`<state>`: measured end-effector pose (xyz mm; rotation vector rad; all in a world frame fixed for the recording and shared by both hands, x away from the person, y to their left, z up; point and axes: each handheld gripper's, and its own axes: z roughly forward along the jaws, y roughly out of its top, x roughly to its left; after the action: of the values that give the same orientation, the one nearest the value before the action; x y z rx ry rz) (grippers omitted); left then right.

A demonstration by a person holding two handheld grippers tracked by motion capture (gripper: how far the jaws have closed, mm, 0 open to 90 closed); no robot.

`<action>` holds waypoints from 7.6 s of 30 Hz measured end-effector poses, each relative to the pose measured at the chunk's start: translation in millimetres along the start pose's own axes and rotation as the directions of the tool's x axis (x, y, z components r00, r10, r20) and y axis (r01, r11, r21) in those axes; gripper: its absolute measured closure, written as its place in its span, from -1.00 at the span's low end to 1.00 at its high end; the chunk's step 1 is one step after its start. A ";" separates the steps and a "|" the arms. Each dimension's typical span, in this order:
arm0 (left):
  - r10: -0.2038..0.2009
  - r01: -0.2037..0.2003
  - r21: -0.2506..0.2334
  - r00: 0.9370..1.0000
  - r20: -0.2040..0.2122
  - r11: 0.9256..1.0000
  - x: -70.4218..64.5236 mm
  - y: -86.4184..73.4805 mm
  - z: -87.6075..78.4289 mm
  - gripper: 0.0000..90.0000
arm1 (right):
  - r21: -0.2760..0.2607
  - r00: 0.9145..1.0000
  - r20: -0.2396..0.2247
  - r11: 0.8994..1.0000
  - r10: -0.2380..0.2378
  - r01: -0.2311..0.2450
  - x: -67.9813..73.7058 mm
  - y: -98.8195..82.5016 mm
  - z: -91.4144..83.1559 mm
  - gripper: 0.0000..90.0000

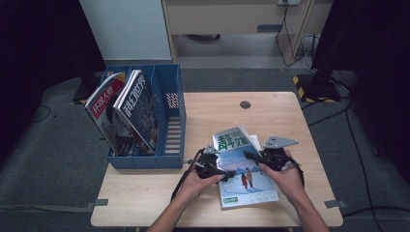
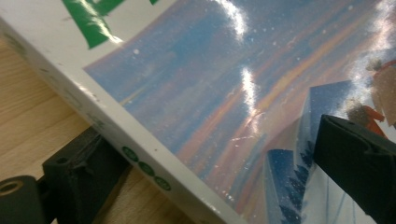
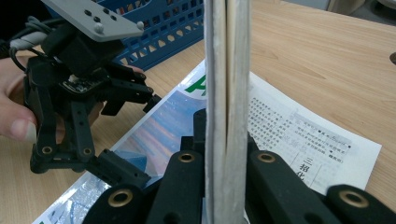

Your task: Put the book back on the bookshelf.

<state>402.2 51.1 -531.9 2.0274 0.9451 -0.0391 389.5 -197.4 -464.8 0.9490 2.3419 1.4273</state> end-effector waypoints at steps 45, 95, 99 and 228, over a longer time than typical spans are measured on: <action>0.056 -0.056 0.010 0.994 -0.090 0.998 -5.2 2.1 5.0 -0.80 | 0.207 0.969 0.194 0.959 0.153 -0.193 -46.1 -49.3 18.5 -0.56; -0.164 0.164 -0.031 0.986 -0.010 0.986 19.3 62.2 4.1 -0.07 | 0.233 0.981 0.066 0.953 0.183 -0.194 -36.5 -54.8 13.5 -0.22; -0.167 0.167 -0.028 0.986 -0.013 0.986 17.9 63.9 7.7 -0.14 | 0.235 0.982 0.064 0.954 0.178 -0.188 -35.2 -54.6 13.3 -0.21; 0.054 -0.021 -0.342 0.995 0.087 0.940 -24.8 141.8 -102.1 0.63 | 0.167 0.969 0.225 0.976 0.102 -0.142 -63.9 -69.1 0.8 -0.19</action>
<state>443.1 63.3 -360.6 1.7067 0.7916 0.0456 410.6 -259.1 -532.7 1.2504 2.3142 1.0989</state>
